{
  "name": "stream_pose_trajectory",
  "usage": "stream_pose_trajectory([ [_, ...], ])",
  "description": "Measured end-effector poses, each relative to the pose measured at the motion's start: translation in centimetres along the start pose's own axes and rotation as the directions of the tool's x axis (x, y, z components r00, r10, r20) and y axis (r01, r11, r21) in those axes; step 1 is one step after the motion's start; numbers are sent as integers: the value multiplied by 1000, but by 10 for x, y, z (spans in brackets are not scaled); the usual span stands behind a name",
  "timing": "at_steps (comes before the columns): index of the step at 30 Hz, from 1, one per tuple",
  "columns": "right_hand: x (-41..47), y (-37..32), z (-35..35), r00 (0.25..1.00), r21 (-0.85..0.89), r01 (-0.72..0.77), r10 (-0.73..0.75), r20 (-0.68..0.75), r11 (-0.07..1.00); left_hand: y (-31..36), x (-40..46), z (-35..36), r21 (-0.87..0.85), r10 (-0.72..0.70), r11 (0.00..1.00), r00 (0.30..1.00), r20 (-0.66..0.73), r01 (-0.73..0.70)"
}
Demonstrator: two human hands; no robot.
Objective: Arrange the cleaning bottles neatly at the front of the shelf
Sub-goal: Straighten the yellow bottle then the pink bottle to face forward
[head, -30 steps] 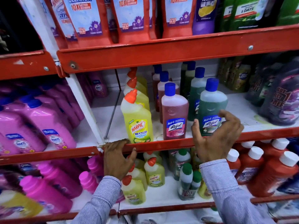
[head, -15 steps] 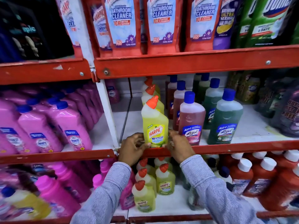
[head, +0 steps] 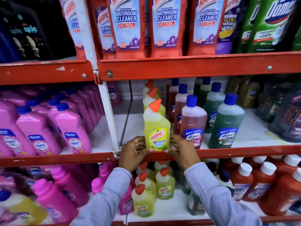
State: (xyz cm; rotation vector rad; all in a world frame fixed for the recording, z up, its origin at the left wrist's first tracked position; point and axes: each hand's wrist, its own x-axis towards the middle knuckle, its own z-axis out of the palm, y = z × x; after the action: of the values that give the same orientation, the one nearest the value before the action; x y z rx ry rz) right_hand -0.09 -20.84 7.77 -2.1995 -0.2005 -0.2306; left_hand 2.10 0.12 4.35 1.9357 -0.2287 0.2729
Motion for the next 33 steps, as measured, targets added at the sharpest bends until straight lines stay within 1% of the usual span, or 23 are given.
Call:
stream_pose_trajectory([
  [1,-8,1,-6,1000,8,2,-2,-21,1000,0,-4,1,0,14,1000,1000,-24,-14],
  [2,-16,5,-14,997,30,-1,3,-74,1000,2,-10,2,9,28,1000,997,-75,-27],
  [3,-24,10,-23,989,52,1,7,-148,999,7,-17,4,31,57,998,986,-158,-53],
  [5,-39,21,-40,950,42,5,8,-311,999,25,-34,17,107,185,982,924,-335,-157],
  [6,-42,27,-48,928,13,-10,14,-371,1000,35,-39,26,134,255,966,893,-372,-220],
  [7,-43,32,-56,907,-2,-32,28,-421,999,46,-42,38,146,296,955,882,-366,-260],
  [9,-35,41,-61,880,-12,-50,38,-473,999,59,-43,57,134,296,954,916,-273,-268],
  [11,-26,48,-58,914,-49,-64,39,-403,997,55,-36,72,147,227,967,964,-137,-207],
  [13,-21,52,-53,961,-99,-54,24,-277,994,46,-27,82,206,182,963,983,-27,-172],
  [16,-13,50,-50,993,-146,8,-25,-118,989,35,-17,86,259,153,953,988,26,-155],
  [18,-12,83,-96,997,-135,37,-45,-59,990,63,-8,134,318,136,938,990,26,-137],
  [19,-12,81,-94,997,-126,58,-64,-41,990,65,-8,131,332,122,936,992,15,-120],
  [24,-15,77,-88,992,-96,88,-96,-80,991,49,-5,129,372,135,921,990,-30,-114],
  [30,-13,78,-86,993,-103,87,-95,-74,991,47,-5,132,328,112,940,992,-56,-88],
  [33,-15,81,-90,991,-59,106,-110,-74,993,52,-10,133,287,110,955,989,-101,-77],
])
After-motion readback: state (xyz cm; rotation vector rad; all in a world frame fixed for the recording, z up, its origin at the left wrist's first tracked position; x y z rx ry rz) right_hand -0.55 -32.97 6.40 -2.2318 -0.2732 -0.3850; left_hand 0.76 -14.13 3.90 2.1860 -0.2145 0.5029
